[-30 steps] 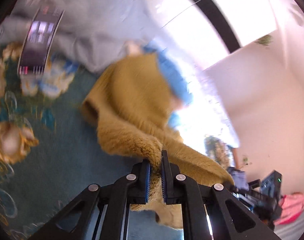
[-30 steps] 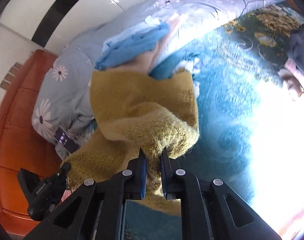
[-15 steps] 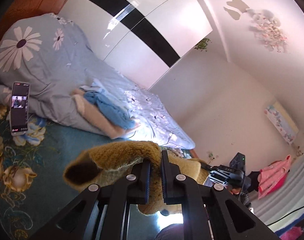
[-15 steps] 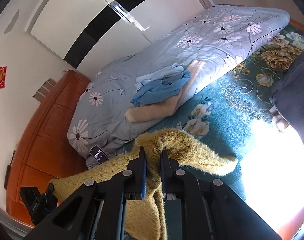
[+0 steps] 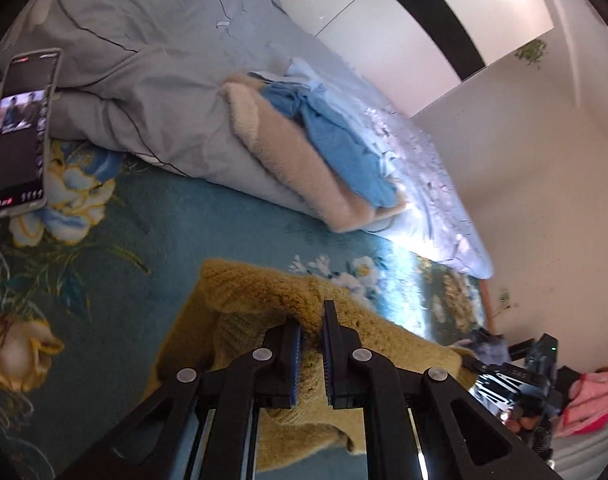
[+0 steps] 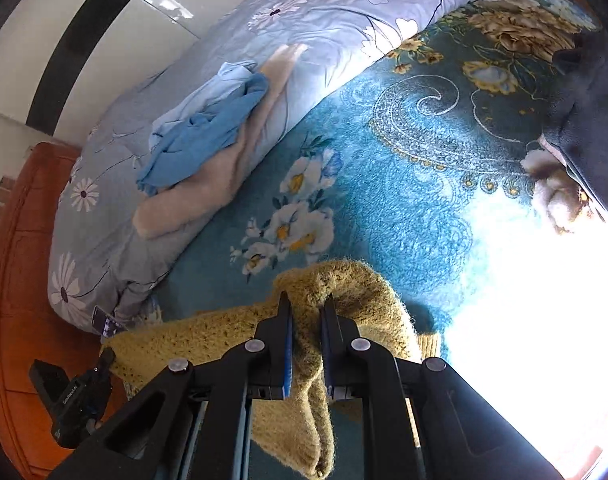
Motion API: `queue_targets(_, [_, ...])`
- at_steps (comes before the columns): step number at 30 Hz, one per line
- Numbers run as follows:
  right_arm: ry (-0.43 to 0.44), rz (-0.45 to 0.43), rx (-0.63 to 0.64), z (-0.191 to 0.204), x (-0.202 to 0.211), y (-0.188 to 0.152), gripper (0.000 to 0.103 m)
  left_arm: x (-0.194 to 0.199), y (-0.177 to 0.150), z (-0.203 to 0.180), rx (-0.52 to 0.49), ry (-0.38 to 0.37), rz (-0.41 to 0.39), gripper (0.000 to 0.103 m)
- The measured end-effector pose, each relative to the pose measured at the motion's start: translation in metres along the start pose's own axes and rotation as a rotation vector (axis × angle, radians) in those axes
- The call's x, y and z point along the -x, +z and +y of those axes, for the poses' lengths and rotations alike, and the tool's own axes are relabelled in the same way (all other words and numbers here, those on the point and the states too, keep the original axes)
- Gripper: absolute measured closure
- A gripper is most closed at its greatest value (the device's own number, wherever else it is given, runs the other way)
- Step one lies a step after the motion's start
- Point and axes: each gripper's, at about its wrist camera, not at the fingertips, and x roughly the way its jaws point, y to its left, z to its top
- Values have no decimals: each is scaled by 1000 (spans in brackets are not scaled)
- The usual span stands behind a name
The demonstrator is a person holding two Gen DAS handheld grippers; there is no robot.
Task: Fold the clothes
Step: 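Hold the sweater with both grippers and lower it onto the teal blanket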
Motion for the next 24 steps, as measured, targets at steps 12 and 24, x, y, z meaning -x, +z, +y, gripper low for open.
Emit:
queue_targets(12, [-4,30,-10,-8,-78,84,90,-96,86,-31,17,172,-27,93])
queue_targets(24, [-25,127,12,-29,-124,94,88,-164,93,-36,14,327,80,90])
